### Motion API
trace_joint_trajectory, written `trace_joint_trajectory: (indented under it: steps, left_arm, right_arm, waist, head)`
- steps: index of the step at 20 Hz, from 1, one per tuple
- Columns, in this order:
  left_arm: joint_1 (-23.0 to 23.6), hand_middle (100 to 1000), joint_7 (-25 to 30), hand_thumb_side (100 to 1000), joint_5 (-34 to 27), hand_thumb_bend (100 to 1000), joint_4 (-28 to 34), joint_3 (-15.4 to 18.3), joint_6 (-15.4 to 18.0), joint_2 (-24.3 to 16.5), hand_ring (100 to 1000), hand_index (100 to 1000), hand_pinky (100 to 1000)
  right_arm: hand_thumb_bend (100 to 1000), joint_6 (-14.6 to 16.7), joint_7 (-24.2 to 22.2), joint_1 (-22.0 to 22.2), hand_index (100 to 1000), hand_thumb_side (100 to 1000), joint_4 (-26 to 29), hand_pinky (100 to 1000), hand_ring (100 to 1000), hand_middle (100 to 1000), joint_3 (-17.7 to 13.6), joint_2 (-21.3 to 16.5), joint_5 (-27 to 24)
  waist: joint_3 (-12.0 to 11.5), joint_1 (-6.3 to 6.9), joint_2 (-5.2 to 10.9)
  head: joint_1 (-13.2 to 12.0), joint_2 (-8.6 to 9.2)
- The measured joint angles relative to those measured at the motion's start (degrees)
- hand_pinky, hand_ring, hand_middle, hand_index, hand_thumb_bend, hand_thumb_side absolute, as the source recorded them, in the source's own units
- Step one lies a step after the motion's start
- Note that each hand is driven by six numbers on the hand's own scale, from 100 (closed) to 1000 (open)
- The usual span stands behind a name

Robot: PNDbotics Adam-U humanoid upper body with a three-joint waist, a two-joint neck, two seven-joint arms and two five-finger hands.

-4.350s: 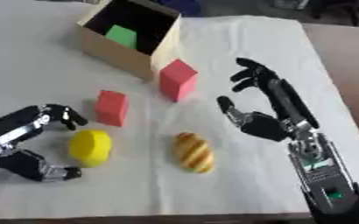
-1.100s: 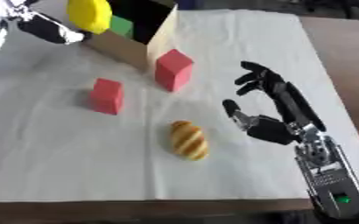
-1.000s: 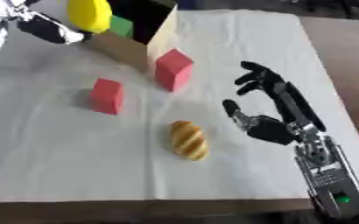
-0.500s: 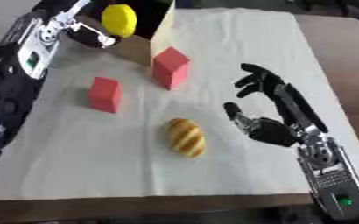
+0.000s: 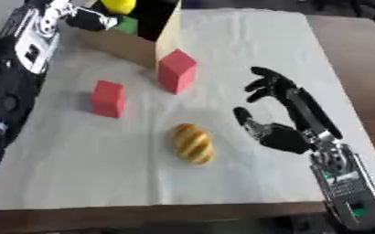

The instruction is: Pick up objects on the table and place them in the box.

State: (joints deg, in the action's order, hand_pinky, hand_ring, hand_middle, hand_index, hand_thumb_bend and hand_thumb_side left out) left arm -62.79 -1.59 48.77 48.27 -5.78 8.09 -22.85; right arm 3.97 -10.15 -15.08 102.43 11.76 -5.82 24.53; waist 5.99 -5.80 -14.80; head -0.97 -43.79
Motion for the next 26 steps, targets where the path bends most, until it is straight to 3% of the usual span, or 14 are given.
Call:
trace_joint_trajectory:
  steps: [4, 5, 7, 12, 15, 18, 26]
  left_arm:
    - [-0.8, 828, -0.1, 402, 1.8, 666, -2.6, 1.2, -1.0, 0.2, 668, 890, 783]
    - [-0.8, 869, -0.3, 464, 2.2, 726, -3.0, 1.5, -1.2, 0.3, 689, 921, 793]
    - [-0.8, 889, -0.8, 497, 2.5, 754, -3.3, 1.9, -1.3, 0.3, 698, 933, 800]
    - [-0.9, 834, -1.8, 500, 0.6, 764, -2.3, 2.0, -0.6, 0.4, 682, 888, 801]
    - [-0.8, 794, -0.4, 477, -1.8, 754, 1.0, 0.3, 1.1, -0.6, 684, 825, 808]
    - [0.1, 769, 4.8, 497, -5.4, 744, 6.4, -2.8, 4.7, -3.5, 685, 803, 810]
    - [5.7, 757, 24.4, 371, -15.5, 711, 19.7, -11.3, 12.2, -13.9, 702, 808, 811]
  right_arm:
    - [325, 0.0, -0.3, 0.0, 926, 399, 0.0, 840, 650, 678, 0.3, 0.0, -0.2]
    - [325, 0.0, -0.4, 0.0, 926, 400, 0.0, 840, 650, 678, 0.3, 0.0, -0.2]
    - [326, 0.0, -0.4, 0.0, 926, 400, 0.0, 840, 650, 678, 0.3, 0.0, -0.3]
    - [325, 0.1, -0.4, 0.0, 926, 402, 0.0, 840, 650, 678, 0.3, 0.0, -0.3]
    - [326, 0.1, -0.4, 0.0, 926, 400, -0.2, 840, 650, 678, 0.3, 0.0, -0.3]
    - [327, 0.0, -0.2, -0.1, 926, 399, -0.3, 840, 650, 678, 0.1, 0.0, -0.3]
    - [329, -0.1, 0.4, -0.1, 926, 398, -0.3, 841, 650, 678, -0.6, 0.0, -0.3]
  waist:
    - [0.7, 0.00, 0.00]
    - [0.7, 0.00, 0.00]
    - [0.8, 0.00, 0.00]
    - [0.7, 0.00, 0.00]
    - [0.3, 0.00, 0.00]
    - [-0.3, 0.02, 0.00]
    - [-1.1, 0.02, 0.00]
  head:
    - [-0.4, 0.00]
    - [-0.4, 0.01]
    - [-0.4, 0.01]
    - [-0.3, 0.05]
    - [0.1, 0.14]
    - [0.8, 0.47]
    - [2.3, 0.62]
